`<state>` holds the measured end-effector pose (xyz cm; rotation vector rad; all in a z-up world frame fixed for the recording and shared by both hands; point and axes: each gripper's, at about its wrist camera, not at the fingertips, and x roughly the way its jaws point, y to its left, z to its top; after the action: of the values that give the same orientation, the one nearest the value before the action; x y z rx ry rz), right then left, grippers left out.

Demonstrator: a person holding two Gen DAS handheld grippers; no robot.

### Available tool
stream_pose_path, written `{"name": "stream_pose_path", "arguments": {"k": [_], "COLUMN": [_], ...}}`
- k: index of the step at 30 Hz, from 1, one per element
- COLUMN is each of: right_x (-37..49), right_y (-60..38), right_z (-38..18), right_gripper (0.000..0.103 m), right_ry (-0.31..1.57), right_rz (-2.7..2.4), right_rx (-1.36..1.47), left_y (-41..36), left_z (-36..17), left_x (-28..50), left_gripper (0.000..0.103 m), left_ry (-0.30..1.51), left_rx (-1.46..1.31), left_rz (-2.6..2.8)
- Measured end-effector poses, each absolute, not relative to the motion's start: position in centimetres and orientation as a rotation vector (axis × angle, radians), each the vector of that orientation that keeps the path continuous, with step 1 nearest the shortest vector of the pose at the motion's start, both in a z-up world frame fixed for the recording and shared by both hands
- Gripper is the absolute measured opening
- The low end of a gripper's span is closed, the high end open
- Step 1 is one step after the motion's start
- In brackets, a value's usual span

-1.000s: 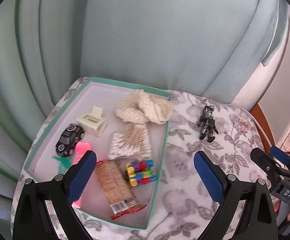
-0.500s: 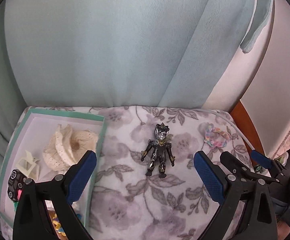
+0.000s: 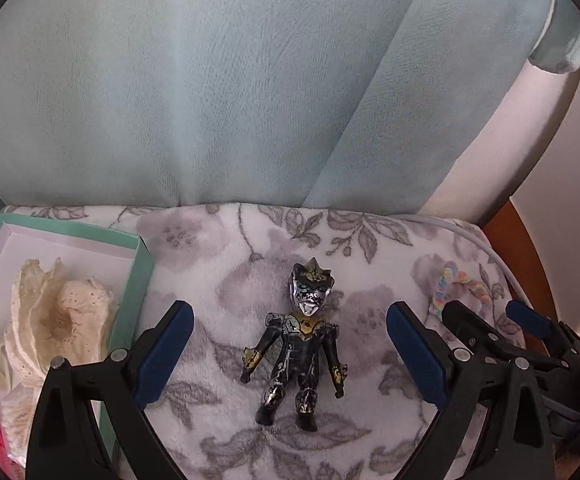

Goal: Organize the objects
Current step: 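Lower the left gripper around the black figure while the right approaches the rainbow bracelet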

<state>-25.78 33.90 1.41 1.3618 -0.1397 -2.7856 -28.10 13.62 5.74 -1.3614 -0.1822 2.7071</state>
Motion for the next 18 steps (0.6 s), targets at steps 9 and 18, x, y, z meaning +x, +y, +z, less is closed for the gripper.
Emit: {"name": "stream_pose_path", "arguments": {"k": [9, 18], "right_x": [-25.5, -24.7], "right_y": [34.3, 34.4], "right_z": [0.9, 1.0], "right_gripper": [0.097, 0.097], "right_ry": [-0.14, -0.15], "right_rz": [-2.77, -2.748], "right_rx": [1.383, 1.372], "left_y": [13.4, 13.1], "left_z": [3.8, 3.4], "left_x": [-27.8, -26.9], "left_gripper": [0.097, 0.096], "left_ry": [-0.238, -0.205], "left_rx": [-1.387, -1.401], "left_rz": [2.703, 2.753]}}
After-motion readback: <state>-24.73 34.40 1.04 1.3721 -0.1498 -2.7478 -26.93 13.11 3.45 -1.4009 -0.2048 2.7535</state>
